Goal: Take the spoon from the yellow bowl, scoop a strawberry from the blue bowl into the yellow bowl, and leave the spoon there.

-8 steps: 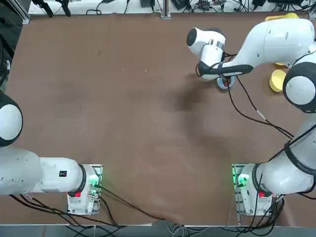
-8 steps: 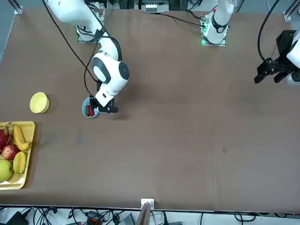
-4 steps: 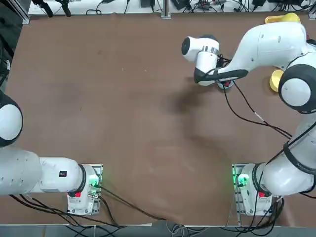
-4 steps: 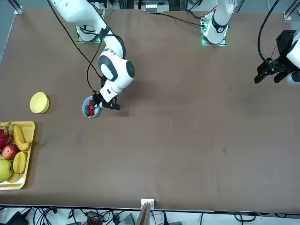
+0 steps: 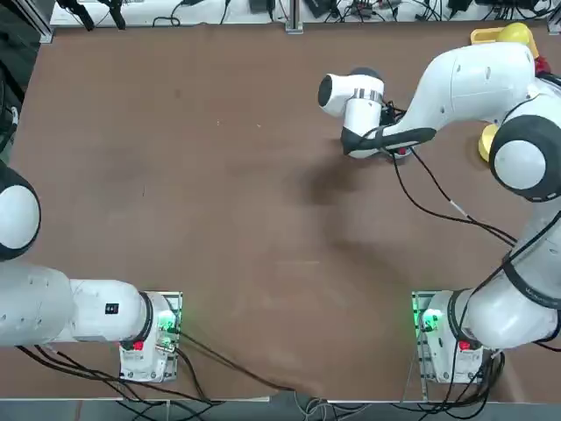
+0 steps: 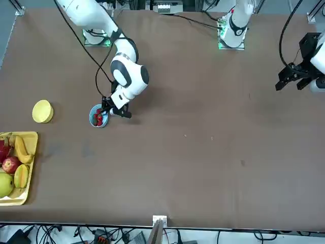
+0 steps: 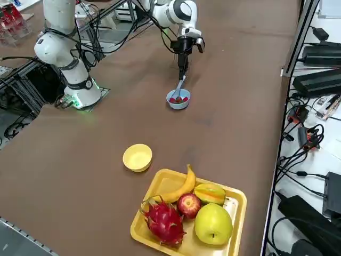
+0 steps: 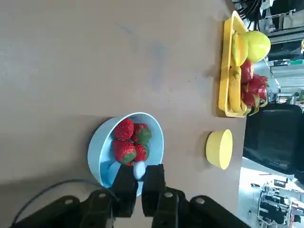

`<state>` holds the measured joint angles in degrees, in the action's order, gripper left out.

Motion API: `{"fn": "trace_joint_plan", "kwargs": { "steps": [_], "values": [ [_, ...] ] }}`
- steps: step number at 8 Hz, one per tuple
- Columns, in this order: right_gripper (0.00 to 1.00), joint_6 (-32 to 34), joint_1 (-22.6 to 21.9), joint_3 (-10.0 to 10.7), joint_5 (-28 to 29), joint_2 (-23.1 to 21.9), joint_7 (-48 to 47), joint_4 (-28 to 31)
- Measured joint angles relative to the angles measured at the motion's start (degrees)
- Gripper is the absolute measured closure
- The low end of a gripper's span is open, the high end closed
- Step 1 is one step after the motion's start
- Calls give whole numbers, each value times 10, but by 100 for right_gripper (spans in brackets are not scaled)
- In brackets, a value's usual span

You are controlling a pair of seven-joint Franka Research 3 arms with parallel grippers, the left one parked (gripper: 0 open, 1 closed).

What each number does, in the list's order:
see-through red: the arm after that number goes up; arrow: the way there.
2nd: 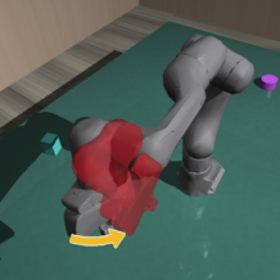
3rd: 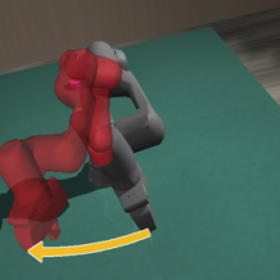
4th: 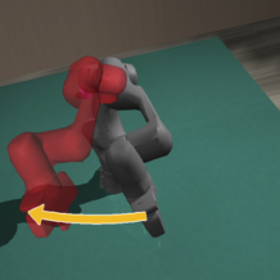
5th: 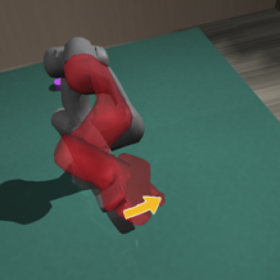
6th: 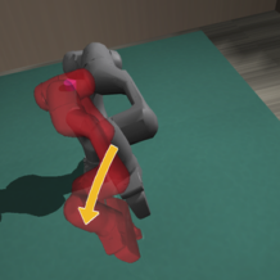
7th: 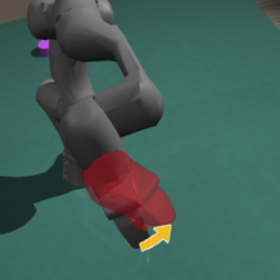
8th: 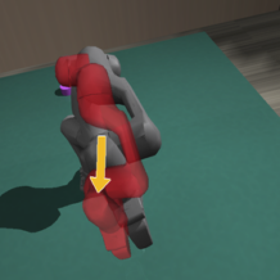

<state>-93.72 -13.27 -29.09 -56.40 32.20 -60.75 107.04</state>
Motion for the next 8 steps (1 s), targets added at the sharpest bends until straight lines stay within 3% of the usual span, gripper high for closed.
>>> {"fn": "trace_joint_plan", "kwargs": {
  "steps": [8],
  "values": [
    [89,78,-61,0,-57,54,-72,-11]
  ]
}}
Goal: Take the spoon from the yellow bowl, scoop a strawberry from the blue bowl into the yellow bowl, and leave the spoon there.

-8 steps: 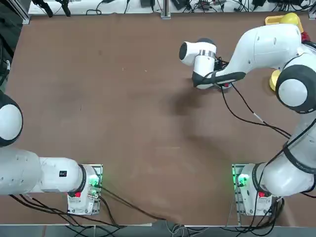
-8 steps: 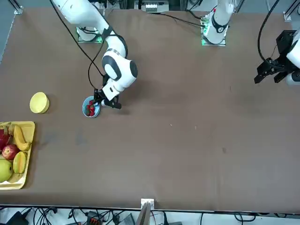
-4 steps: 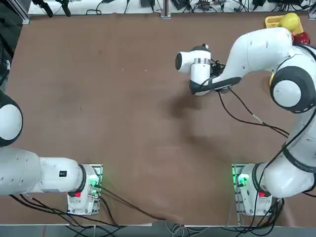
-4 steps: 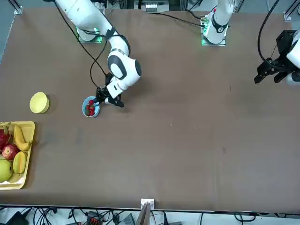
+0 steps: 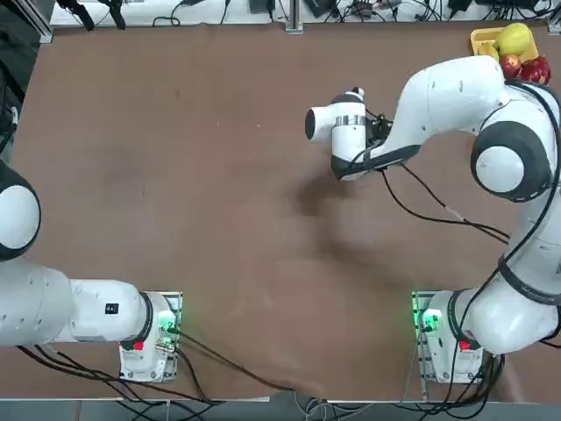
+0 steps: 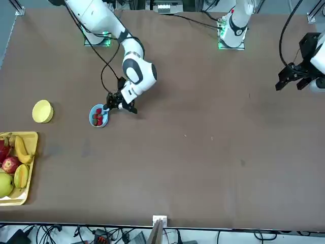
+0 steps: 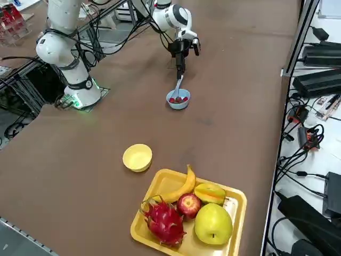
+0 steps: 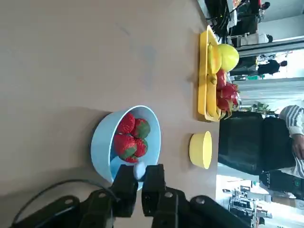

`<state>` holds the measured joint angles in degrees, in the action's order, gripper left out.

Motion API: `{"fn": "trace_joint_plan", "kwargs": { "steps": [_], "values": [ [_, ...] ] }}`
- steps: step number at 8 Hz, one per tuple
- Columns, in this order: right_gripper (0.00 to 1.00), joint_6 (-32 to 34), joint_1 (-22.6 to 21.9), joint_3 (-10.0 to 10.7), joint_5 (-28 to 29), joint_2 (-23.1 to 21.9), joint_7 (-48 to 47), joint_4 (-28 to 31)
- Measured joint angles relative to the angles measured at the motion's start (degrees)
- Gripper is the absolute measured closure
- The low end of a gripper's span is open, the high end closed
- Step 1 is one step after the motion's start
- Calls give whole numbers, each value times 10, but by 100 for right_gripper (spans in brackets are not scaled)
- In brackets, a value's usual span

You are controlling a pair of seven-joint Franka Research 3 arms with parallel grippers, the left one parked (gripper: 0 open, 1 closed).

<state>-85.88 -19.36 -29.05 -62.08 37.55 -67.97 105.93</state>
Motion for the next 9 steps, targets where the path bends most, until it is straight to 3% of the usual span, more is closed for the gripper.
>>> {"fn": "trace_joint_plan", "kwargs": {
  "steps": [9],
  "values": [
    [89,66,-40,4,-43,55,-36,-14]
  ]
}}
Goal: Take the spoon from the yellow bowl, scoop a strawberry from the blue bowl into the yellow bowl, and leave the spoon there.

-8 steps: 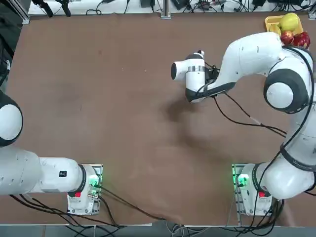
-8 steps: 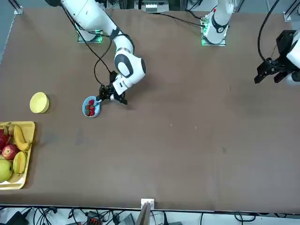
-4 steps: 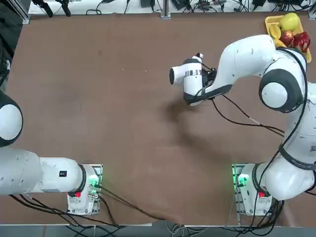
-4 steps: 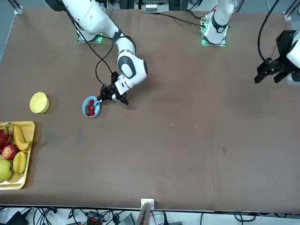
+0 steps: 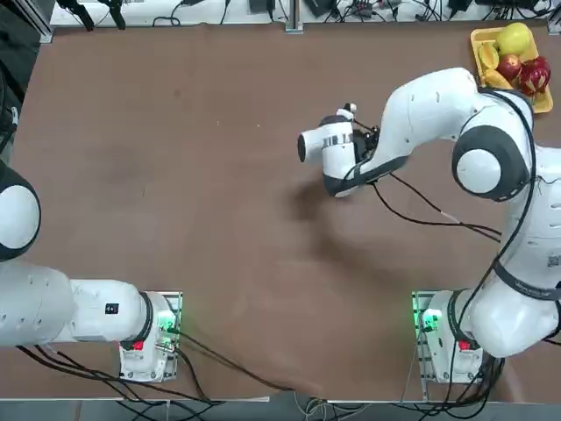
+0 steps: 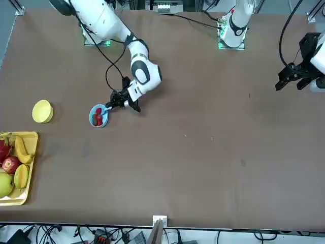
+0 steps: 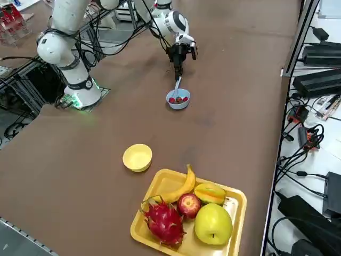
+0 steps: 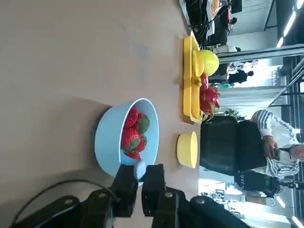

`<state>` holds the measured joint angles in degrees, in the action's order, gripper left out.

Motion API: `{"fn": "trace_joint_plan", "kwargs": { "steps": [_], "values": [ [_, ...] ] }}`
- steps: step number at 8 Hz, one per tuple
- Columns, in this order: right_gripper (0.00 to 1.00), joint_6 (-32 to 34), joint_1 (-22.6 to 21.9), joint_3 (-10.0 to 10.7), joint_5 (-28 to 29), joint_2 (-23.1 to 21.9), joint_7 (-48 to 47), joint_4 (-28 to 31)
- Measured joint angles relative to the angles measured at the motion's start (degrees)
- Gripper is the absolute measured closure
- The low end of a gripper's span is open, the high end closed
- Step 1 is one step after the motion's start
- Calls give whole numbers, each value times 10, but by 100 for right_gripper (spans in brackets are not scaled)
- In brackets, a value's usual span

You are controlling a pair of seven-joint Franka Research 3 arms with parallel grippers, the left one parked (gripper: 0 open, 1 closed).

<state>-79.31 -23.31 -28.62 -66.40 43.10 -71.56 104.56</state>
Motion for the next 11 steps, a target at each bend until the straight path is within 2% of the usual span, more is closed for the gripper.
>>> {"fn": "trace_joint_plan", "kwargs": {
  "steps": [4,8,11],
  "values": [
    [89,14,-29,20,-15,16,-1,-1],
    [89,28,-73,55,-16,32,-1,-3],
    [89,44,-86,63,-25,42,-1,-5]
  ]
}}
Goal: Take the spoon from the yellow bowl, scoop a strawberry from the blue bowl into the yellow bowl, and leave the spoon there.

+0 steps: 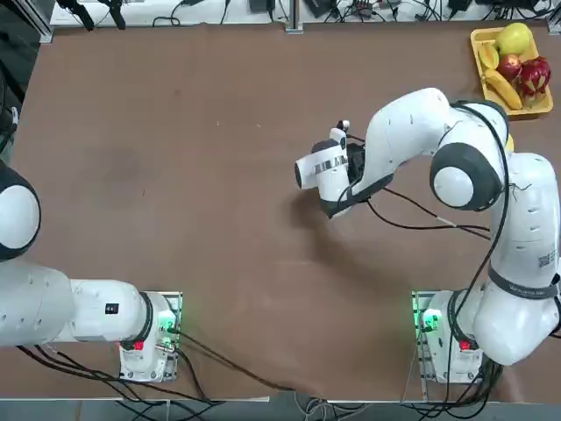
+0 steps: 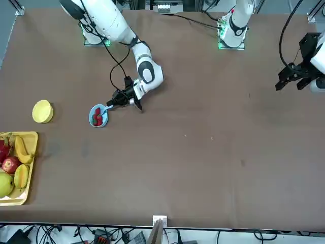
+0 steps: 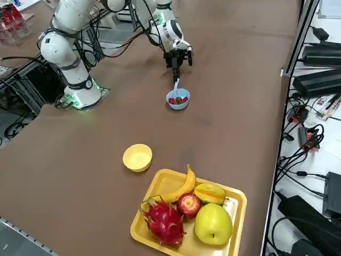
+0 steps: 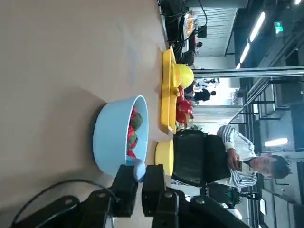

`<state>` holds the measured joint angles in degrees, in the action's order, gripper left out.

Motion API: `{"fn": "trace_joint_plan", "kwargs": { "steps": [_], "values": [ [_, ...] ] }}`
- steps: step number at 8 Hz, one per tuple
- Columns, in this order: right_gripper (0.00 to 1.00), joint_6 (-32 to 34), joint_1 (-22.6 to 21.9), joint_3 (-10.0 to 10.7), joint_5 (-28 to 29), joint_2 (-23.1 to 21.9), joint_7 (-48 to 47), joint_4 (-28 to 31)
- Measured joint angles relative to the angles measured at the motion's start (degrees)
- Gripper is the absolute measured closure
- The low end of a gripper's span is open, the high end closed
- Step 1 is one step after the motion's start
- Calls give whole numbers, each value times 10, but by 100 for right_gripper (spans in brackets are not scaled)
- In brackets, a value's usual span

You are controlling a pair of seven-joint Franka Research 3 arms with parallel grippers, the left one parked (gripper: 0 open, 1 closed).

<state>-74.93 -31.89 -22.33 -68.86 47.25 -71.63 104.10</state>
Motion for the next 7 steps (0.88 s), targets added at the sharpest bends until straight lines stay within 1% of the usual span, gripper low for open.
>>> {"fn": "trace_joint_plan", "kwargs": {
  "steps": [2,5,7],
  "values": [
    [89,13,-5,0,-2,9,0,-10],
    [89,42,-15,1,-8,30,0,-40],
    [89,58,-19,1,-9,37,0,-48]
  ]
}}
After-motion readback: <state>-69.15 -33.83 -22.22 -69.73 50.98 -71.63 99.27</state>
